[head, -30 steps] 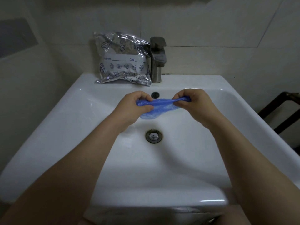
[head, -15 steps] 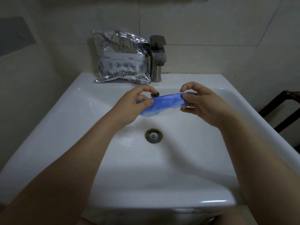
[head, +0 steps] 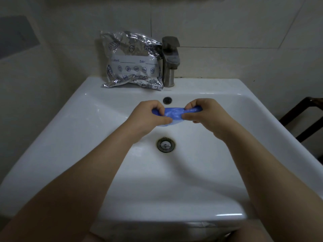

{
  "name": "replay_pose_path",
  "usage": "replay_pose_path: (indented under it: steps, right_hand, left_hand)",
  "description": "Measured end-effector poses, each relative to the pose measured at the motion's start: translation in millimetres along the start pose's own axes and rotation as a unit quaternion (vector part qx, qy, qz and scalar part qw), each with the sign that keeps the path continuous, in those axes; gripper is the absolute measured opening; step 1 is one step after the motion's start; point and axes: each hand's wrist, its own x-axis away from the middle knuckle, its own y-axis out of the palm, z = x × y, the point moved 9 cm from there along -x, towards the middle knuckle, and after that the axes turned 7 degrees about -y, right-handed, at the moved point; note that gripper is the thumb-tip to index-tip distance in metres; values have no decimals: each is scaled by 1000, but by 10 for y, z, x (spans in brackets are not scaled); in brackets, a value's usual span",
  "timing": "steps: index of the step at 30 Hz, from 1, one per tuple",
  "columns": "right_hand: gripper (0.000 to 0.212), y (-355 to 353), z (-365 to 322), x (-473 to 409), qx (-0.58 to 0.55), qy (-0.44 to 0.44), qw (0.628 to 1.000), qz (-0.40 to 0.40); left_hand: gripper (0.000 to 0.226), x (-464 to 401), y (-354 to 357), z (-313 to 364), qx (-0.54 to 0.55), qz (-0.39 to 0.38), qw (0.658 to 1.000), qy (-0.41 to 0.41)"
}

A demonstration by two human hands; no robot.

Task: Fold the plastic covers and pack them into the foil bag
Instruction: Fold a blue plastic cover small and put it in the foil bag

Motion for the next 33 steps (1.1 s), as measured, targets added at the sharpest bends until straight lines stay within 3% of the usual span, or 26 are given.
replay_pose_path:
  steps: [6, 10, 15, 17, 19, 22, 25, 28, 33]
  right_hand:
    - [8, -71, -156, -9, 82, -75, 994, 22]
    - [4, -30, -144, -13, 152, -79, 985, -16]
    - [7, -58, -135, 11, 177, -72, 981, -37]
    - [8, -89, -94, 30, 112, -43, 992, -46]
    - [9, -87, -54, 51, 6, -8, 998, -66]
    - [15, -36, -41, 65, -93, 12, 991, -92]
    - [19, 58, -37, 68, -159, 27, 982, -98]
    - [15, 234, -4, 97, -232, 61, 965, -108]
    - [7, 428, 13, 135, -275, 91, 950, -117]
  left_hand:
    - [31, 3, -43, 65, -5, -1, 1000, 24]
    - [23, -4, -76, 134, -147, 28, 985, 88]
    - [16, 5, -63, 203, -194, 16, 970, 146]
    - [20, -16, -129, 167, -136, 18, 984, 118]
    - [25, -28, -211, 130, 13, 18, 997, 77]
    - [28, -49, -285, 110, 196, 47, 979, 39]
    - [31, -48, -254, 82, 303, 56, 951, 6]
    - [30, -30, -291, 94, 318, 71, 945, 27]
    - [33, -13, -346, 53, 220, 120, 968, 30]
